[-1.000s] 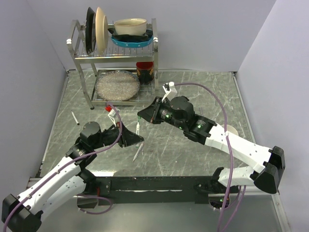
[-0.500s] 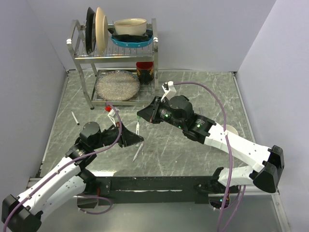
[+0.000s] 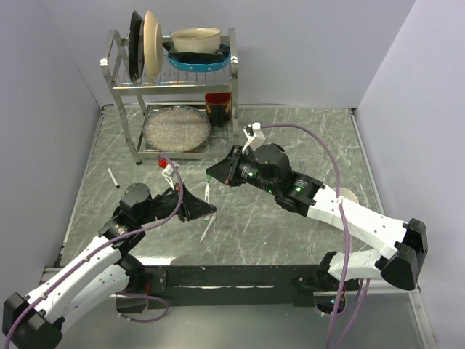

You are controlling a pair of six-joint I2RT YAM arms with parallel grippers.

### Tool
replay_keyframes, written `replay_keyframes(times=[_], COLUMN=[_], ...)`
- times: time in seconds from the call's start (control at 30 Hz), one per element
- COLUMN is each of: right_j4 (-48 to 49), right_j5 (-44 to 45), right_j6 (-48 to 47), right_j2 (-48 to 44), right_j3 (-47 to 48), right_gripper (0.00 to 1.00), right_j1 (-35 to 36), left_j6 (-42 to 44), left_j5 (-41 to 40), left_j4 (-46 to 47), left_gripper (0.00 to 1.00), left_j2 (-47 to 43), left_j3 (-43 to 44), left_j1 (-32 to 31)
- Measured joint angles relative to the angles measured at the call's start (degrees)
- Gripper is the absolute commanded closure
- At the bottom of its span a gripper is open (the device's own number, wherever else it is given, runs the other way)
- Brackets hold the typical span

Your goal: Insert the pens into the pen caps

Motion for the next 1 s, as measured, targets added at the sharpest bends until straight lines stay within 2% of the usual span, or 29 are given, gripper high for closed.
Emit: replay_keyframes(times=[0.6, 1.0], right_j4=[0.9, 1.6], right_j5=[-1.0, 10.8], right_j6=[0.9, 2.2], right_j2=[0.0, -2.4], right_j3=[-2.2, -6.3], right_gripper=[1.0, 0.97], right_j1=[1.2, 7.6], left_j6=[0.0, 0.9], left_j5=[0.0, 0.1], left_j4=[0.6, -2.9], left_gripper=[0.99, 0.99], left_j2=[0.3, 0.0], left_j3=[0.0, 0.0], left_j1=[0.0, -0.3])
